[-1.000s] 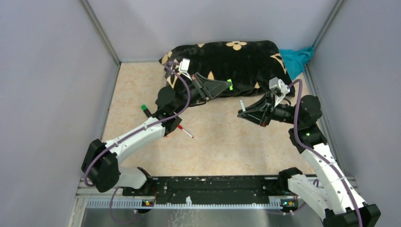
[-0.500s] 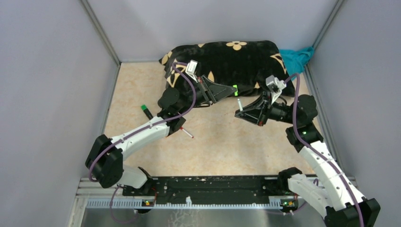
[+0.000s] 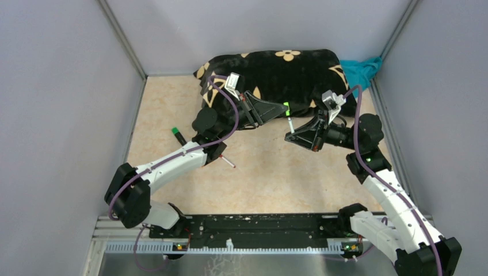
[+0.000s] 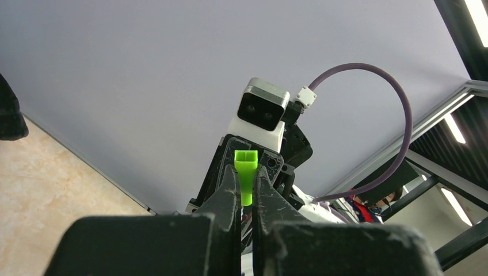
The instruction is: Insert the pens into the pen caps
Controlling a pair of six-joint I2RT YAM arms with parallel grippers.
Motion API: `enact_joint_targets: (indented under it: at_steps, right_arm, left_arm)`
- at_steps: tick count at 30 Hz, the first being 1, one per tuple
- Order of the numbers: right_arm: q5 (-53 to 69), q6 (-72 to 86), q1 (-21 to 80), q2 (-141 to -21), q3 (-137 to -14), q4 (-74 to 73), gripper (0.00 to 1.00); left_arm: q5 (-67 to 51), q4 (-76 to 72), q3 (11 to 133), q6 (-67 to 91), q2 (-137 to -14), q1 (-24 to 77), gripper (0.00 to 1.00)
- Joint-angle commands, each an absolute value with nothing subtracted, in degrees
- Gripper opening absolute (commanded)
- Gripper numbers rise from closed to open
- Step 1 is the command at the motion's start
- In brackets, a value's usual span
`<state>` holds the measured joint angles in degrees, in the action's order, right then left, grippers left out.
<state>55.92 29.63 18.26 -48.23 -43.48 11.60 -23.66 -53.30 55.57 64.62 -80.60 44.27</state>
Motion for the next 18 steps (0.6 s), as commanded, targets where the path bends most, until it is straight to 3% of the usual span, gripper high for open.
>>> enact_joint_targets:
  at_steps: [1,18]
  right_arm:
    - [55.81,30.13,18.99,-48.6,-44.78,14.58,0.0]
    - [55.91,30.45,18.98,-48.77,-45.66,15.56,0.0]
  left_arm:
    - [-25.04,-56.05,56.68,63.81,-81.39,44.56,0.0]
    - [-25.45,-55.9,56.56,63.63,-81.72,44.74,0.0]
